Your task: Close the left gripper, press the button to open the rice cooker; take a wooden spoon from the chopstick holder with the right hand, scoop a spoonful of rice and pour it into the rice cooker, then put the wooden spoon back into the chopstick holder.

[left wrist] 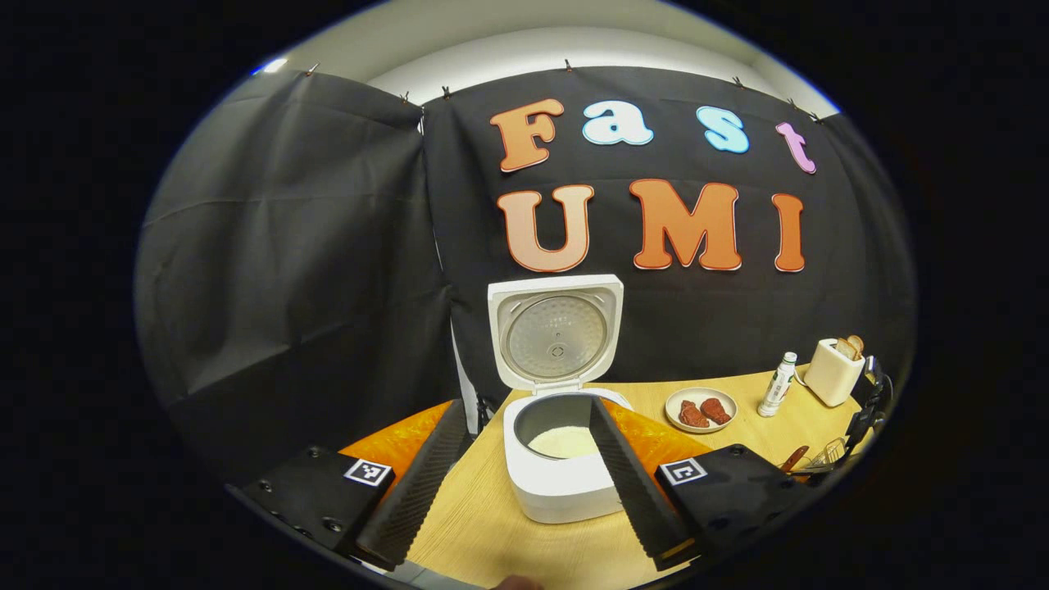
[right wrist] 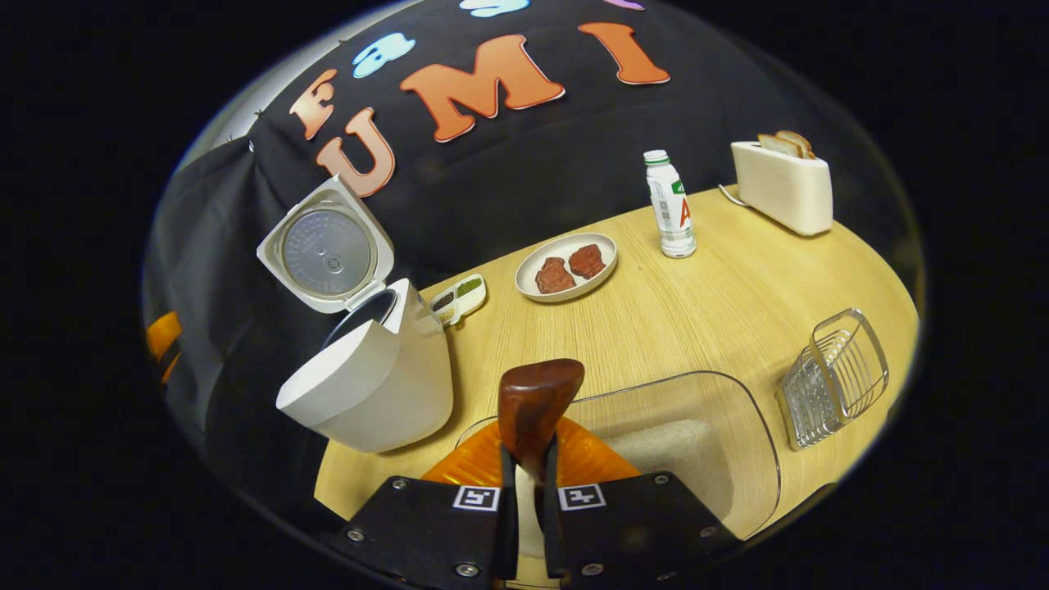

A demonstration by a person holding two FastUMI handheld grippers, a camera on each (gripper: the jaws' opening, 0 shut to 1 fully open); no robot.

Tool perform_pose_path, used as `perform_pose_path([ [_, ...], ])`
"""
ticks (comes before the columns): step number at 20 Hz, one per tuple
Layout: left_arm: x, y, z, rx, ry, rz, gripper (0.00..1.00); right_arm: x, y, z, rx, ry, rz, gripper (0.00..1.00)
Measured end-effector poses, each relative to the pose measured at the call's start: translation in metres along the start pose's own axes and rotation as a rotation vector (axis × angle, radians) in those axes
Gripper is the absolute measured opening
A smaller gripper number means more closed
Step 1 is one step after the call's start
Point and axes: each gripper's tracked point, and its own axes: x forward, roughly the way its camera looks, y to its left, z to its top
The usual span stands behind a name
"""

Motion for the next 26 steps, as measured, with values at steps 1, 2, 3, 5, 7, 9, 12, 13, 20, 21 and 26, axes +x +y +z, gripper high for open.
perform_pose_path([
  [1, 0.000, 0.000, -0.002, 0.000, 0.001, 0.001, 1.00, -0.001, 0.002, -0.001, 0.012, 0.012, 0.014, 0.12],
  [2, 0.002, 0.000, -0.001, -0.002, 0.002, -0.001, 1.00, 0.000, 0.001, -0.001, 0.022, 0.020, 0.021, 0.12],
  [3, 0.003, -0.002, 0.000, -0.004, 0.002, -0.004, 1.00, -0.001, 0.001, -0.002, 0.041, 0.033, 0.032, 0.12],
  [5, 0.004, -0.007, 0.000, -0.006, 0.003, -0.014, 1.00, -0.002, 0.000, -0.001, 0.129, 0.053, 0.052, 0.12],
  [7, 0.005, -0.010, 0.001, -0.005, 0.000, -0.020, 1.00, -0.004, -0.001, 0.001, 0.205, 0.071, 0.081, 0.12],
  [9, 0.005, -0.015, 0.001, -0.008, 0.000, -0.028, 1.00, -0.005, -0.008, 0.002, 0.253, 0.086, 0.098, 0.12],
  [12, 0.005, -0.022, 0.001, -0.013, 0.003, -0.036, 1.00, -0.008, -0.019, 0.009, 0.345, 0.100, 0.134, 0.12],
  [13, 0.005, -0.024, 0.001, -0.013, 0.002, -0.040, 1.00, -0.012, -0.021, 0.010, 0.374, 0.105, 0.150, 0.12],
  [20, 0.006, -0.048, 0.006, -0.018, -0.006, -0.065, 1.00, -0.029, -0.048, 0.038, 0.480, 0.069, 0.196, 0.12],
  [21, 0.006, -0.052, 0.008, -0.021, -0.011, -0.069, 1.00, -0.033, -0.050, 0.044, 0.505, 0.062, 0.206, 0.12],
  [26, 0.007, -0.066, 0.011, -0.040, -0.021, -0.080, 1.00, -0.045, -0.059, 0.076, 0.646, 0.018, 0.261, 0.12],
])
